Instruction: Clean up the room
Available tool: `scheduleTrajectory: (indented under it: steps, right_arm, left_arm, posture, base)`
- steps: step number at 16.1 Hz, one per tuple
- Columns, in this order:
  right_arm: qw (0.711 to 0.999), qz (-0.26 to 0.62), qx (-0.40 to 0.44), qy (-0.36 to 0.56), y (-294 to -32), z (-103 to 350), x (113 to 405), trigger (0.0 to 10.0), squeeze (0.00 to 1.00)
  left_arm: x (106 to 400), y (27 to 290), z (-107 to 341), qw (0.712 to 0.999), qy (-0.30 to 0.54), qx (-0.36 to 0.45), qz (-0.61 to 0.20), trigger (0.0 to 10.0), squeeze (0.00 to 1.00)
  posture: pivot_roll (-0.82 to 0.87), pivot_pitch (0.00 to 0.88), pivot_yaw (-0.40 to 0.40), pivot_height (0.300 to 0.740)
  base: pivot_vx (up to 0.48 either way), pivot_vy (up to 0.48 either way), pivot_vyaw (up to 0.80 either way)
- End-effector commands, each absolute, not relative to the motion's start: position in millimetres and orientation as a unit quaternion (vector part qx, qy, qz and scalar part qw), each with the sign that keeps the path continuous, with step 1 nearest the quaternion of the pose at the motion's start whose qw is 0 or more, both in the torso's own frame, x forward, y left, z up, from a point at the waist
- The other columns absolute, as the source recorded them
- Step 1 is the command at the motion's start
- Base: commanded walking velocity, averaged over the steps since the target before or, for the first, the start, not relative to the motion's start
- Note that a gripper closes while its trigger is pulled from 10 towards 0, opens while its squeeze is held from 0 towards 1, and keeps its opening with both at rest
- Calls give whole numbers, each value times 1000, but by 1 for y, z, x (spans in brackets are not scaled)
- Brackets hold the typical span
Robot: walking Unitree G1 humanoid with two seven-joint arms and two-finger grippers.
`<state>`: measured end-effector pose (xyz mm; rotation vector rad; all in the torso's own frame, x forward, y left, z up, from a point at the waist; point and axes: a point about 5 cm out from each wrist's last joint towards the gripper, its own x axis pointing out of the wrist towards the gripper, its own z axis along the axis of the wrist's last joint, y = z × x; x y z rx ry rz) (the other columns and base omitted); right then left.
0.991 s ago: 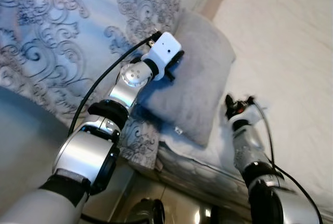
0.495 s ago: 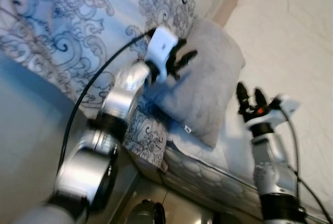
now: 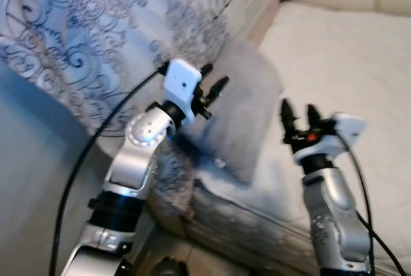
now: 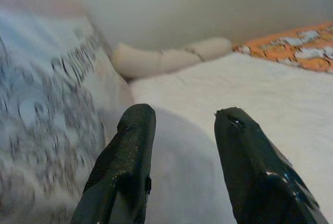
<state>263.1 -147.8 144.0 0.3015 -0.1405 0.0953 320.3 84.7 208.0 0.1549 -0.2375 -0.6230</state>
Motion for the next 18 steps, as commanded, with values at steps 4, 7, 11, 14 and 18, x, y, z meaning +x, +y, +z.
scheduleTrajectory:
  steps: [4,7,11,14,18]
  right_arm:
    - [995,45,75,-50,-151,147,260,10000,0]
    - [997,48,49,-30,-154,144,258,10000,0]
    - [998,44,47,9,-156,127,255,10000,0]
    - [998,-11,30,55,-169,107,256,10000,0]
    - [998,-16,22,52,-173,108,260,10000,0]
  left_arm:
    - [297,119,167,974,-41,88,-204,10000,314]
    - [282,149,154,988,-3,91,-124,10000,310]
    - [265,170,141,993,31,87,-72,10000,310]
    - [265,180,137,994,53,88,-48,10000,310]
    - [265,179,134,993,57,91,-49,10000,314]
  posture:
    - [-82,0,40,740]
    - [-65,0,15,740]
    - [-30,0,-28,740]
    - [-23,0,-29,740]
    - [-22,0,-27,740]
  base:
    - [0,-480,0]
    - [0,-480,0]
    - [0,-480,0]
    - [0,-480,0]
    - [0,-480,0]
